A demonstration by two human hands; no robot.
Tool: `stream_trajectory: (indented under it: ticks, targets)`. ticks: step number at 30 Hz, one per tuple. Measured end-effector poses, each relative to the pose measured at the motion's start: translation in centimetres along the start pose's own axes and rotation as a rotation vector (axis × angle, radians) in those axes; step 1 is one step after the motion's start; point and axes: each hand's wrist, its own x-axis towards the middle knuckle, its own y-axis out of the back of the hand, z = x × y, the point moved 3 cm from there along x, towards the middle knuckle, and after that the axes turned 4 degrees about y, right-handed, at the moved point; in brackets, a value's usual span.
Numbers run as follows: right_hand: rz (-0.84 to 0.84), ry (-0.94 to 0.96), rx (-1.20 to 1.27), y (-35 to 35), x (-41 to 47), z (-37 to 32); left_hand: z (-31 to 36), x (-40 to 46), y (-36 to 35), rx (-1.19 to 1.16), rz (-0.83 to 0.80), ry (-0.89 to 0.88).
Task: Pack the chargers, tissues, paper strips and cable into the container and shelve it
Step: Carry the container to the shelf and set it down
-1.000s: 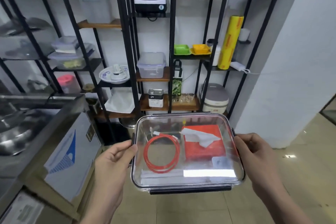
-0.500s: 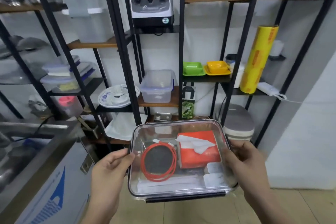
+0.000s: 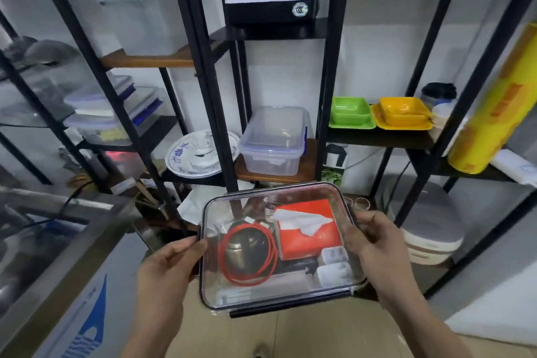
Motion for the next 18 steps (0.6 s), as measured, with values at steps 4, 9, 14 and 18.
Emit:
stream_trajectory:
  ticks: [4, 9, 14, 18]
  targets:
    - [-0.047, 0.026, -0.053, -4.2, 5.1, -0.5, 0.1, 5.8, -0.3, -0.039, 0.02, 0.047]
    - [-0.056, 0.038, -0.147, -9.4, 12.1, -1.3, 1.3, 12.7, -1.2, -0.122, -0.018, 0.084]
    - [-0.078, 0.037, -0.197, -13.0, 17.6, -2.5, 1.8, 17.4, -2.0, -0.214, -0.036, 0.145]
    - [-0.093, 0.015, -0.268, -14.7, 21.8, -2.9, 2.2, 19.0, -3.1, -0.253, -0.078, 0.163]
